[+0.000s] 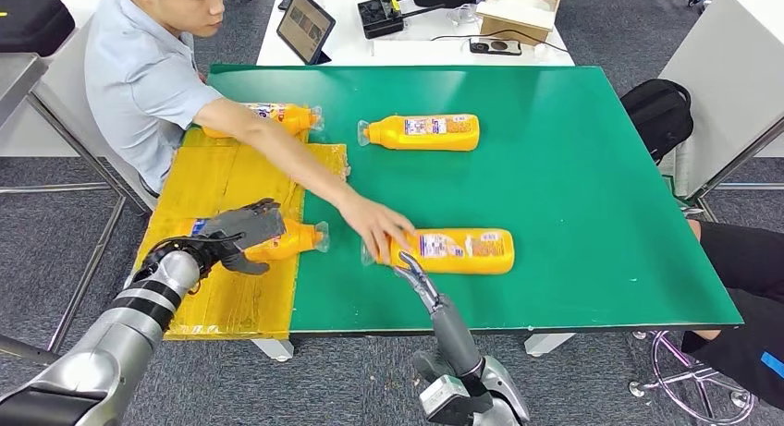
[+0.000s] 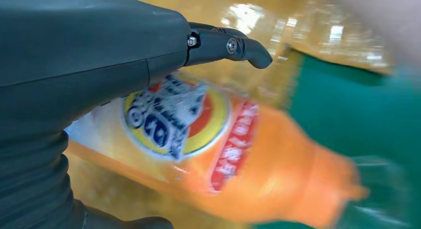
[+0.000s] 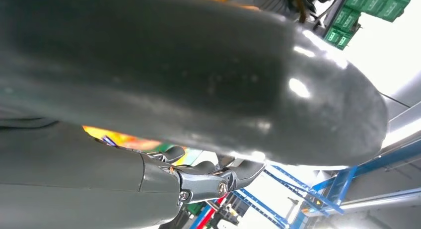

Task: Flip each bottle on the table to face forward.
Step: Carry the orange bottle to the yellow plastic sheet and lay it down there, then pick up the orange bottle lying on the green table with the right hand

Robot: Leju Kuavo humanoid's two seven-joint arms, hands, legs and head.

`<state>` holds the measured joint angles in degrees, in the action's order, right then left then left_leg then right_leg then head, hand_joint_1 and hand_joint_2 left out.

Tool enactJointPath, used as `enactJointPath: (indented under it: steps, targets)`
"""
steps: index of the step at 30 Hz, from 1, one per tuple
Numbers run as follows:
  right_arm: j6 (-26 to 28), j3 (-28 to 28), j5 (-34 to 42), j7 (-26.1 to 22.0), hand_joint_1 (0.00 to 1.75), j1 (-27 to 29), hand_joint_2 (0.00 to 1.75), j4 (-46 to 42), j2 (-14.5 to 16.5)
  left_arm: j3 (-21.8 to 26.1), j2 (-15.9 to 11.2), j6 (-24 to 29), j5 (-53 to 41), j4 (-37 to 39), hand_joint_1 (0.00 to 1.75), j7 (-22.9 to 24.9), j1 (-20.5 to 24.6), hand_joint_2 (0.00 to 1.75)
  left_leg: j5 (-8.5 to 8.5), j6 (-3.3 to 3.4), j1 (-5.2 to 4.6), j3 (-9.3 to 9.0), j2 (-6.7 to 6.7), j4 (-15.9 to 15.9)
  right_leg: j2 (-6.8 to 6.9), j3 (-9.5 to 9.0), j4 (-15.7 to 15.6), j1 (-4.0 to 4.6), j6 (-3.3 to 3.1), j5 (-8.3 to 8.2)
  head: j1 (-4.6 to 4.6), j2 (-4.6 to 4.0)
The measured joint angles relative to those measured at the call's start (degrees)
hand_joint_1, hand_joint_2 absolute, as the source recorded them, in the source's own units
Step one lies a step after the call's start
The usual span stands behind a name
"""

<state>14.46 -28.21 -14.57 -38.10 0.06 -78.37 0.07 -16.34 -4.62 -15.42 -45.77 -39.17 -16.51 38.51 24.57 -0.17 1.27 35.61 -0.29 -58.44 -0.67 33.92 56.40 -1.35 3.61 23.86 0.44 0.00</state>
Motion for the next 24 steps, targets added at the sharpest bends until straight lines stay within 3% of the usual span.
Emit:
enactJointPath:
  steps: [5,11,15,20,24]
  targets:
    - [0.86,-1.47,1.89,0.0,0.0,-1.12,0.0,1.38,-0.29,-0.17,-1.94,-5.55,11.42,-3.19,0.0,-3.26,-0.13,1.75,0.0,0.0,0.0,0.01,0.01,0.0,-0.01,0.02,0.01,0.0,0.0,0.0,-0.01,0.0]
    - [1.92,-2.87,2.37,0.0,0.0,-2.05,0.0,2.51,-0.82,-0.21,-3.9,-5.23,17.81,-7.67,0.0,-5.02,-1.16,1.75,0.0,0.0,0.0,0.0,0.0,0.0,0.0,0.03,0.01,0.0,0.0,0.0,0.0,0.0]
    - [5.91,-3.3,1.5,0.0,0.0,-1.92,1.75,2.77,-1.24,1.22,-3.01,2.99,25.56,-14.99,0.0,-5.34,-5.44,1.75,0.01,0.0,-0.02,0.01,0.02,0.0,0.0,0.05,-0.02,-0.02,0.0,0.0,0.02,0.0]
    - [17.81,-3.6,-5.47,0.0,0.0,-1.79,1.75,2.99,-1.79,2.24,-0.76,11.64,33.26,-28.84,0.0,-5.09,-12.64,1.75,0.03,0.01,-0.03,0.05,0.0,0.0,0.0,0.07,-0.06,-0.02,0.0,0.01,0.02,0.0]
    - [21.2,-3.14,-11.11,0.05,0.0,-1.78,1.75,3.61,-2.05,2.69,0.64,14.63,35.79,-36.62,0.0,-6.1,-16.49,1.75,0.05,0.0,-0.02,0.05,0.01,0.0,-0.01,0.08,-0.06,-0.01,0.0,0.01,0.01,0.0]
